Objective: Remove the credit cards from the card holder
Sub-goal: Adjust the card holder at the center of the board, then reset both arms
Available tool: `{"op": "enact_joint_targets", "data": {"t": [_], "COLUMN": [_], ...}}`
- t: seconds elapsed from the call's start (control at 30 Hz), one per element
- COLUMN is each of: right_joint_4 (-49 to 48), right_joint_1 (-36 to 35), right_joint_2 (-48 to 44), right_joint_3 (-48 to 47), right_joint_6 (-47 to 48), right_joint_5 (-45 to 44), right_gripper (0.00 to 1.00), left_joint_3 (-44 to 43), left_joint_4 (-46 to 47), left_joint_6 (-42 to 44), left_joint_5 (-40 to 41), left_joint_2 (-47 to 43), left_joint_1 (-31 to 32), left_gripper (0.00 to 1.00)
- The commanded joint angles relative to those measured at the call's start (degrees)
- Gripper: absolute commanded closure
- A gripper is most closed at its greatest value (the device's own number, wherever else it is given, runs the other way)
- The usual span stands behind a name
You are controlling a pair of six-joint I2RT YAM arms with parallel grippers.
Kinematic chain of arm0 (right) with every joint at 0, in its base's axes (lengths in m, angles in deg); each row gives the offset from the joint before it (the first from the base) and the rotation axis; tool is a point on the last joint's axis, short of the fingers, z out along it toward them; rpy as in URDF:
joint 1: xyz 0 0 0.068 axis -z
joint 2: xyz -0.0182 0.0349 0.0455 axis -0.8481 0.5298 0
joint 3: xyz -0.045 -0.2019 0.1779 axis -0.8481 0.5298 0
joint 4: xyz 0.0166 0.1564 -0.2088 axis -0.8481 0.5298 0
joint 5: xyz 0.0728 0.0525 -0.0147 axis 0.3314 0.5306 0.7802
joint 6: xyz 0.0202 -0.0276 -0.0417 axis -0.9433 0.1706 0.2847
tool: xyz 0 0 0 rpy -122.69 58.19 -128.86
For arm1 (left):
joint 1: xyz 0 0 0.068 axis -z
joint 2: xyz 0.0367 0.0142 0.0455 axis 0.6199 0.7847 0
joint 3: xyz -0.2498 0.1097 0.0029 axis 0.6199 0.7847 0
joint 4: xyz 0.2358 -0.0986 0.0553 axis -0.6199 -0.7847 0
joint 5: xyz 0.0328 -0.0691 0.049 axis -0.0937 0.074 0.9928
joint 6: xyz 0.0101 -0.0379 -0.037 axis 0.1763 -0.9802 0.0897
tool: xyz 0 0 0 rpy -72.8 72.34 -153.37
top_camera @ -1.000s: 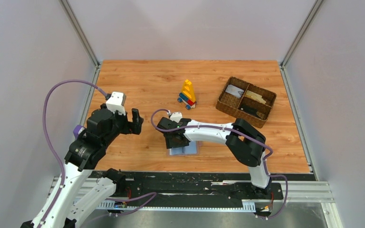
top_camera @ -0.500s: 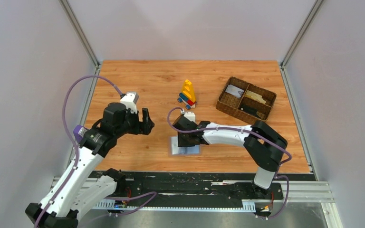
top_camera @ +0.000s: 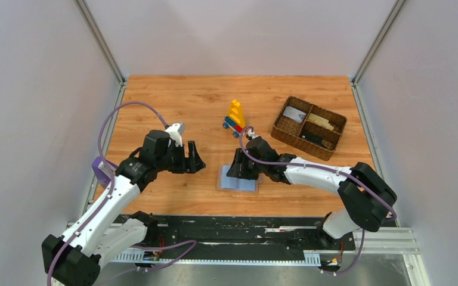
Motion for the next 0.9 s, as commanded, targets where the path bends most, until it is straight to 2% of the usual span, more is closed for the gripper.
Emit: {"op": "enact_joint_targets", "data": {"t": [0.0,0.2,0.27,0.3,0.4,0.43,0.47,0.67,0.73,0.87], "right_joint_4": [-0.61,7.10,10.48,11.86,15.31,16.52,17.80,22.67,23.71,25.71], "right_joint_1": [-0.24,-0.24,-0.25,-0.22,-0.22,-0.24,-0.24,-0.24,-0.25,-0.25], "right_joint_2": [-2.18,-6.24,-9.02,-10.54,-16.04,-17.77,-19.33,-29.25,-32.27,-37.70], "right_joint_3": [-2.23,-5.32,-6.15,-6.45,-7.24,-7.63,-8.30,-10.61,-10.48,-10.15], "right_joint_6": [-0.88,3.92,5.97,6.98,9.64,10.02,10.38,11.66,10.60,8.32], "right_joint_5": [2.55,-1.32,-3.83,-5.27,-11.52,-14.32,-16.35,-27.89,-32.04,-34.93], "right_gripper": [0.46,0.43,0.39,0.35,0.16,0.04,0.01,0.00,0.00,0.00], "left_joint_3": [-0.69,-1.76,-2.65,-3.50,-5.34,-6.37,-7.00,-11.92,-12.96,-13.47], "left_joint_4": [3.14,2.88,3.01,3.03,2.96,2.89,2.70,2.52,2.70,2.86], "left_joint_6": [-1.26,-0.36,0.72,1.05,2.85,3.26,4.11,6.77,7.03,7.28], "left_joint_5": [-1.14,-2.70,-3.47,-3.61,-3.79,-3.77,-3.63,-3.36,-3.17,-1.63], "left_joint_2": [-0.27,-0.76,-1.63,-2.33,-4.53,-4.93,-5.71,-9.13,-10.55,-12.98], "left_joint_1": [-0.27,-0.27,-0.27,-0.27,-0.27,-0.27,-0.27,-0.27,-0.27,-0.27], "left_gripper": [0.17,0.16,0.15,0.15,0.13,0.13,0.11,0.06,0.01,0.00]}}
